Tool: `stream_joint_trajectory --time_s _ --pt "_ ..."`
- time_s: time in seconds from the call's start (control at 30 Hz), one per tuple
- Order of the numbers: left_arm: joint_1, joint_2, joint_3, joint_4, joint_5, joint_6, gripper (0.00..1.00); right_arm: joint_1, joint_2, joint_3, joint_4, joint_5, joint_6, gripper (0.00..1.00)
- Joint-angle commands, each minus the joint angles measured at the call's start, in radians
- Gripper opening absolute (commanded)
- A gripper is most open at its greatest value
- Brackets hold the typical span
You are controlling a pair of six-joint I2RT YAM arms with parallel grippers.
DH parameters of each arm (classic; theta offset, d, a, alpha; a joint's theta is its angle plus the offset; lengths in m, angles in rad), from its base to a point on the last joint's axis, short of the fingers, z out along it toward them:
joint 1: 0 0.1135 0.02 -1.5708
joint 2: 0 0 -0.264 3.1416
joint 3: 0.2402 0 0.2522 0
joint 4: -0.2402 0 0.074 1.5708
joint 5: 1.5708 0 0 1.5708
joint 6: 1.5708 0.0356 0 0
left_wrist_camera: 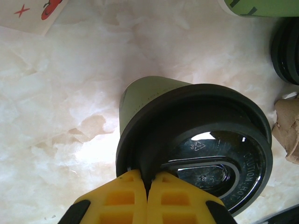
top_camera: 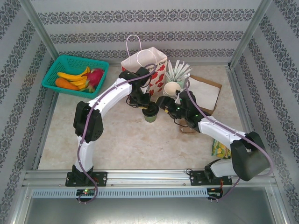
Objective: Pack the takeout coffee
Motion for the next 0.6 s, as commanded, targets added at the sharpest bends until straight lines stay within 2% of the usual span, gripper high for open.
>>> stream_joint_trajectory --time_s 0.0,0.13,0.37,0.57 --pt "0.0 0.053 -0.062 -0.002 -0.009 -0.008 0.0 -0.024 -0.001 -0.032 -0.033 -0.069 -0.055 0.7" --pt "0.0 0.051 -0.061 -0.002 -0.012 -0.007 0.0 -0.031 0.017 -0.018 -0.036 -0.092 -0.09 0.54" --pt "0.0 0.056 -0.052 -0.008 -0.009 -0.004 0.0 -0.031 0.094 0.034 -0.018 -0.132 -0.12 0.34" --pt "0.0 0.062 -0.044 -0.011 -0.001 -0.004 0.0 -0.027 0.143 0.081 -0.005 -0.161 -0.128 0.3"
